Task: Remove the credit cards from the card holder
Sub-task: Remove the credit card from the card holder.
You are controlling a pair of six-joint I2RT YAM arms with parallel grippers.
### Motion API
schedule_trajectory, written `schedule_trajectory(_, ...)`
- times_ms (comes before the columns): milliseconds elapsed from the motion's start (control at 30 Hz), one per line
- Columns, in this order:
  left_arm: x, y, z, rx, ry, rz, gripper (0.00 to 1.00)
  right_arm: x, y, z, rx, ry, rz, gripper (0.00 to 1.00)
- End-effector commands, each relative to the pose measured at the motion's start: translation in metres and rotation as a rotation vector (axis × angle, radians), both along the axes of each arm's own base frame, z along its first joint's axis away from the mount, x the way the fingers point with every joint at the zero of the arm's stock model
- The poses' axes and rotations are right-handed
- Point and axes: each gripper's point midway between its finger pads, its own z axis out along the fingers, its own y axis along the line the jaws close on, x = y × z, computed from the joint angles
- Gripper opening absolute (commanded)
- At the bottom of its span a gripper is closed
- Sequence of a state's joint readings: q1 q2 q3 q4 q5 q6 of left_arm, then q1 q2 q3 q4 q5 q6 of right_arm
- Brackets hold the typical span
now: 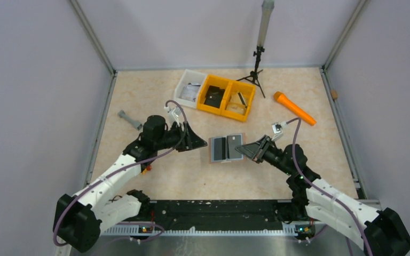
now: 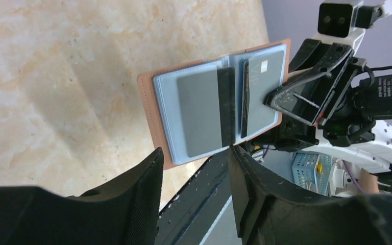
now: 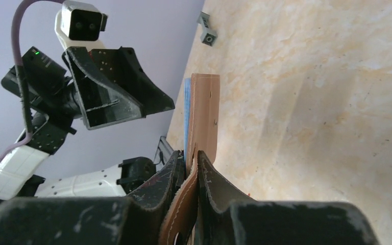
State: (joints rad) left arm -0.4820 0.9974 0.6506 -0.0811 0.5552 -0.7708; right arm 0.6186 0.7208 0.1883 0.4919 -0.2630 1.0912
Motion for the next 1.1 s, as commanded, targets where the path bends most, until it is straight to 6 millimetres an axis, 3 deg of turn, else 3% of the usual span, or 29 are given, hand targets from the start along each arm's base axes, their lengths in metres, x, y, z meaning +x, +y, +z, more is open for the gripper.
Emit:
schedule_trajectory(0, -0.004, -0.004, 0.005, 0.036, -0.031, -0.019, 0.51, 0.008, 0.000, 0.019, 0.007, -0.051, -0.018, 0.04)
schedule_trajectory(167, -0.020, -0.039, 0.027, -0.125, -0.054, -0.150, 0.42, 0.005, 0.004, 0.021, 0.064, -0.042, 0.004, 0.02)
schedule_trajectory(300, -0.029, -0.057, 0.034, -0.197, -0.035, -0.219, 0.27, 0.003, 0.007, 0.021, 0.090, -0.031, 0.025, 0.02)
schedule_trajectory(500, -0.033, -0.075, 0.037, -0.213, -0.027, -0.255, 0.27, 0.001, 0.009, 0.025, 0.104, -0.031, 0.038, 0.01)
schedule_trajectory(667, -0.034, -0.086, 0.031, -0.220, -0.006, -0.273, 0.35, 0.000, 0.009, 0.024, 0.109, -0.027, 0.042, 0.01)
schedule_trajectory(867, -0.030, -0.090, 0.023, -0.218, 0.015, -0.268, 0.36, -0.002, 0.009, 0.027, 0.130, -0.021, 0.050, 0.00)
schedule_trajectory(1067, -0.030, -0.090, 0.027, -0.232, 0.004, -0.273, 0.36, -0.005, 0.010, 0.034, 0.167, -0.012, 0.066, 0.00)
